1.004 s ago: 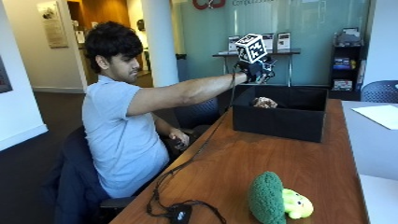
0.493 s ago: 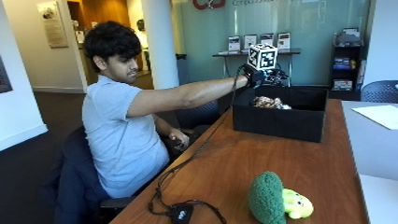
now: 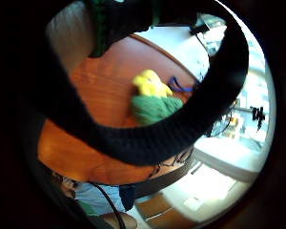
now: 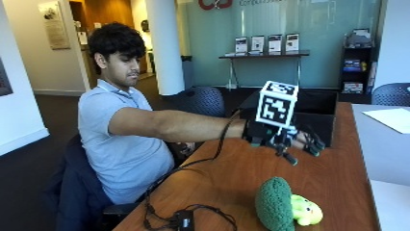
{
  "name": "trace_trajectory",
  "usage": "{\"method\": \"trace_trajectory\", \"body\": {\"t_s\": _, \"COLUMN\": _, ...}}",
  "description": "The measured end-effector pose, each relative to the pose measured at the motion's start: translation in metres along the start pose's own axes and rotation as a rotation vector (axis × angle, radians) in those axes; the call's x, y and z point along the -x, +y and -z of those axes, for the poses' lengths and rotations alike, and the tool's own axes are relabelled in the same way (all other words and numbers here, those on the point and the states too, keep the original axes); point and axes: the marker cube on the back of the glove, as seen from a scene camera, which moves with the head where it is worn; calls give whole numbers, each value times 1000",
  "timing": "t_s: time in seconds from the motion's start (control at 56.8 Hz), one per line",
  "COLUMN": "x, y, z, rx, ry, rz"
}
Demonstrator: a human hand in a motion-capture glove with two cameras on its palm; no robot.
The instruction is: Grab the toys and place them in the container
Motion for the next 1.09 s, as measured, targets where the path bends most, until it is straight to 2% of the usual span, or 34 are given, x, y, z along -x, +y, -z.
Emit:
{"method": "trace_trajectory", "body": {"t_s": 0.123, "x": -80, "y": 2, "z": -22, "rx": 43, "ry": 0, "rz": -186}}
{"method": "trace_trajectory", "body": {"t_s": 0.211, "x": -110, "y": 4, "z": -42, "rx": 94, "ry": 2, "rz": -245}}
{"method": "trace_trajectory", "body": {"t_s": 0.387, "x": -127, "y": -3, "z": -92, "rx": 154, "ry": 6, "rz": -179}}
{"method": "trace_trajectory", "body": {"t_s": 0.44, "x": -125, "y": -9, "z": -103, "rx": 84, "ry": 27, "rz": -131}}
{"method": "trace_trajectory", "body": {"t_s": 0.493, "x": -120, "y": -14, "z": -105, "rx": -80, "ry": 48, "rz": -88}}
{"method": "trace_trajectory", "body": {"t_s": 0.564, "x": -115, "y": -17, "z": -96, "rx": -238, "ry": 43, "rz": -27}}
{"method": "trace_trajectory", "body": {"t_s": 0.81, "x": -62, "y": -7, "z": -40, "rx": -325, "ry": -92, "rz": 90}}
{"method": "trace_trajectory", "body": {"t_s": 1.092, "x": 85, "y": 27, "z": 60, "rx": -441, "ry": -182, "rz": 351}}
